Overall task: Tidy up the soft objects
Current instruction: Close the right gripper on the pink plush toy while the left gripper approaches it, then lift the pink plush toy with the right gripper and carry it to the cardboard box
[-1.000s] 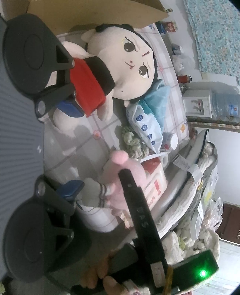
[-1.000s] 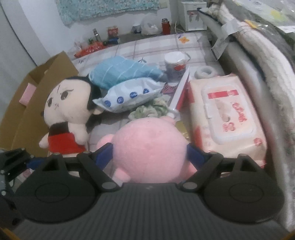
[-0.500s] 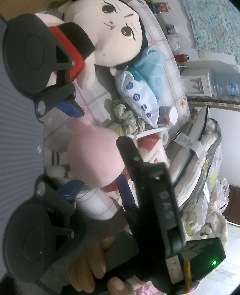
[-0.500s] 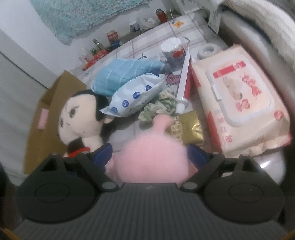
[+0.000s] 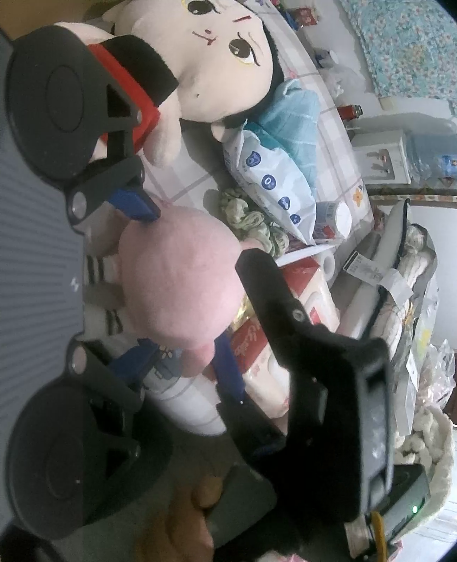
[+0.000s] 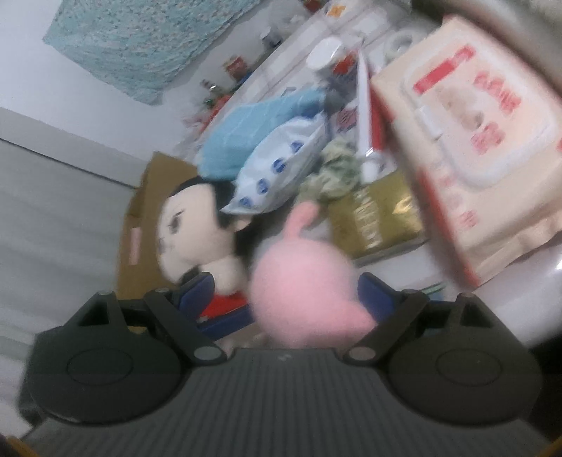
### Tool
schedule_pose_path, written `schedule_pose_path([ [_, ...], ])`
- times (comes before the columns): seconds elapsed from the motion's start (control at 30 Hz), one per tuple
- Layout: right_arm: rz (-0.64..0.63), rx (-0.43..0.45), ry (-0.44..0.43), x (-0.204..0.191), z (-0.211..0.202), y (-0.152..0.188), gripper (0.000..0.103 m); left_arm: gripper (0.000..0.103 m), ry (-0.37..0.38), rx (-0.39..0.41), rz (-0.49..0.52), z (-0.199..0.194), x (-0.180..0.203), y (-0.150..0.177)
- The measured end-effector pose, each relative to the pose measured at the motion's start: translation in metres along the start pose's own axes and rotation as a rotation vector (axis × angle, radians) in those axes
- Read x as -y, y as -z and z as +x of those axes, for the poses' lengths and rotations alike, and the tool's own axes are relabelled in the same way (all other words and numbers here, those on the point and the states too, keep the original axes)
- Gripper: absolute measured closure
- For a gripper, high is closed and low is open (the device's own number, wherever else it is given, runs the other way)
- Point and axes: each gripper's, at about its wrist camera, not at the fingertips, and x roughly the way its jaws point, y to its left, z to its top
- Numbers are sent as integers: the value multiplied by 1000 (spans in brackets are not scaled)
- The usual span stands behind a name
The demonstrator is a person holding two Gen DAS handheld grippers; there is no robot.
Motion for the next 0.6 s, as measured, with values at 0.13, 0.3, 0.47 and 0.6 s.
schedule_pose_path([
  [0.13, 33, -16, -91, 1, -1, 1, 13, 13, -31, -9, 9, 4, 1, -1],
  [0.3, 78, -57, -197, 5, -1, 4, 13, 12, -57, -42, -1, 9, -1, 0],
  [0.47, 107, -61, -272, 5, -6, 8, 13, 19, -84, -46, -5, 12, 0, -2],
  [0.6, 92, -28, -306, -1, -26, 11, 12, 20, -24, -34, -43, 9, -5, -6],
])
